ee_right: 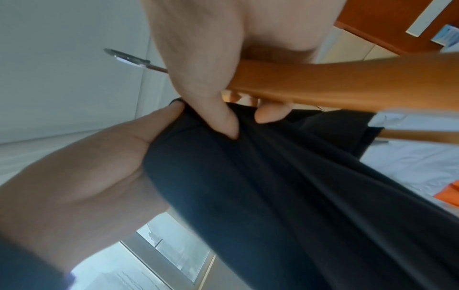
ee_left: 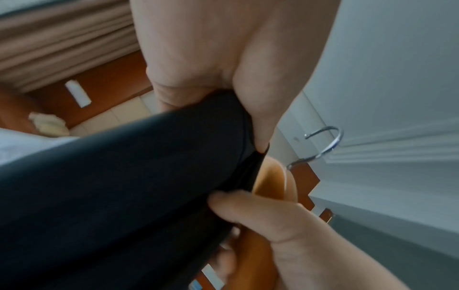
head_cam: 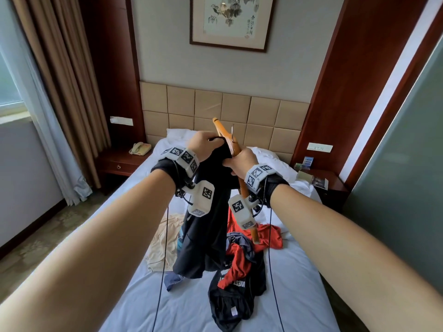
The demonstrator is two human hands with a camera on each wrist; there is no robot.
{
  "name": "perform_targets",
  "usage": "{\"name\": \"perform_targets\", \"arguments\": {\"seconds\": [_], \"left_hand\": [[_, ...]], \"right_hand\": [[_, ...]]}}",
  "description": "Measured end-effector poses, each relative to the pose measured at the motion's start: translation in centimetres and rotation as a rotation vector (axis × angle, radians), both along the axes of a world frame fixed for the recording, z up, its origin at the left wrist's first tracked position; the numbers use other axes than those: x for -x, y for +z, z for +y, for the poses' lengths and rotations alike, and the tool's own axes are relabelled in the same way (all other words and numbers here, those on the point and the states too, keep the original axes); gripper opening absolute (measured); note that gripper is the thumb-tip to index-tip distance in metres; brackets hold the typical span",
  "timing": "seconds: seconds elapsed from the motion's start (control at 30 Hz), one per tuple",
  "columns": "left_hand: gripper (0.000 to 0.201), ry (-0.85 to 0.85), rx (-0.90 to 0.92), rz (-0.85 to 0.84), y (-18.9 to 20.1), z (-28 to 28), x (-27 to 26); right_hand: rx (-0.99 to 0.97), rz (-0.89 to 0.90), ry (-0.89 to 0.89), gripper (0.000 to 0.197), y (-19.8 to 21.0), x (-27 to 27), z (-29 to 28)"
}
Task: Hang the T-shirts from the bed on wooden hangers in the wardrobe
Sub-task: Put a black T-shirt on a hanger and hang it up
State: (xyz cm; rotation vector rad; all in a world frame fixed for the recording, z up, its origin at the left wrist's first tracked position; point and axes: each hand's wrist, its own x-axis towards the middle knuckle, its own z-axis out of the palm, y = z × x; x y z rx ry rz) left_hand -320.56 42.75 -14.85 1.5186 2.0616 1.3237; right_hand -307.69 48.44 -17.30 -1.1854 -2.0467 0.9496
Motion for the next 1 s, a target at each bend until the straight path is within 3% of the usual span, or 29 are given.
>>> {"name": "perform_targets", "arguments": {"seconds": [0.1,0.27,0.4,0.5,0.63,0.77,1.0], "left_hand": [[0.02,0.107,0.05,0.098,0.4,-1.0,0.9],[0.026,0.125,0.115,0.154,0.2,-1.7,1.9],[0.025,0.076,0.262,0.292,0.7,-2.4,1.8],[0.02,0.125,0.312,0.368,0.8,-2.6,2.1],[0.029,0.234,0.339,0.359,-0.2,-2.6,1.4],[0.039,0.207,0.332,0.27,-1.3,-2.2,1.6],[0.021,0.196,0.235,0.164,-1.6,-2.3,2.5]], "right_hand": [[-0.094,-0.051,-0.087,0.016,0.3,-0.1,0.6],[-0.285,-0.115,-0.081,0.003,0.7,0.0,0.8],[-0.348,-0.2,-0.039,0.02,0.5,-0.6,0.5],[-0.32,-0.246,-0.034,0.019,0.2,-0.8,0.7],[-0.251,-0.15,-0.038,0.013,-0.2,-0.6,1.1],[-0.238,-0.048,-0.063,0.012,0.3,-1.3,1.5],[-0.219,-0.001,-0.157,0.016,0.2,-2.6,2.3]]}}
